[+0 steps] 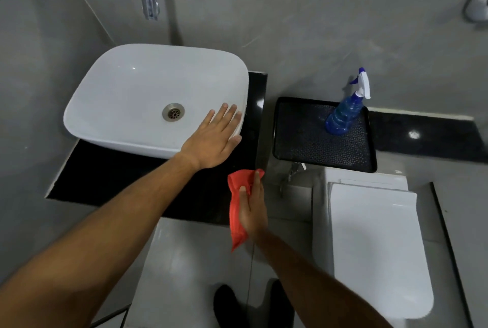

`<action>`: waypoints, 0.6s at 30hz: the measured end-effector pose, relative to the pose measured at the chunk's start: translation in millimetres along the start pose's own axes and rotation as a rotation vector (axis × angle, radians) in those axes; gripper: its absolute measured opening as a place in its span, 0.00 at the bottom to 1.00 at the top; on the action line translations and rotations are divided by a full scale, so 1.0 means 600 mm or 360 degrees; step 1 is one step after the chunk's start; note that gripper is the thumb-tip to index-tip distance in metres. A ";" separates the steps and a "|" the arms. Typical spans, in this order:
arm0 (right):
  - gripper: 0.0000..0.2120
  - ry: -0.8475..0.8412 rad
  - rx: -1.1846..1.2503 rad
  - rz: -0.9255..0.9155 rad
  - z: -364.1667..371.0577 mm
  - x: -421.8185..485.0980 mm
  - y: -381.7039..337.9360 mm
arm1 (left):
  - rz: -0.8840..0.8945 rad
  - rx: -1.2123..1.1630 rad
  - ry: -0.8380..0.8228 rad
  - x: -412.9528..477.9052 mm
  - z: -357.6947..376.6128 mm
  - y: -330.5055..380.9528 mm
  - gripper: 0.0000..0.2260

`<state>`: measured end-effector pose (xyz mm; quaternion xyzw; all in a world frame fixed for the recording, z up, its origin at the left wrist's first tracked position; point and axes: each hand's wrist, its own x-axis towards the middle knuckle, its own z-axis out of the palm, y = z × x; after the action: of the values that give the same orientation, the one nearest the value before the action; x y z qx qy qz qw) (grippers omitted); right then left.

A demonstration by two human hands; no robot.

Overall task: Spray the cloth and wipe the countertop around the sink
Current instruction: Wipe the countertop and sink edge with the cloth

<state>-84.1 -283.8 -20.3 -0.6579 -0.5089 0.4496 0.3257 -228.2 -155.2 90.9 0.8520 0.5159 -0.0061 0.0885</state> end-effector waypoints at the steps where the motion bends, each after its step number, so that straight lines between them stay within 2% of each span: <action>1: 0.31 -0.0002 -0.0045 0.0015 -0.001 0.013 -0.005 | -0.0002 0.0018 0.0004 0.000 0.002 0.001 0.32; 8: 0.33 0.0017 -0.0565 -0.0139 -0.013 0.146 -0.042 | -0.0008 0.0104 0.0035 0.003 0.009 -0.002 0.29; 18: 0.39 -0.0043 -0.0818 -0.0155 -0.041 0.382 -0.095 | 0.0165 0.0271 0.0061 0.019 0.002 -0.001 0.30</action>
<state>-64.9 -46.9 -19.7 -0.6876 -0.6418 0.2981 0.1625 -223.3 -145.2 88.3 0.8819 0.4705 -0.0290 0.0061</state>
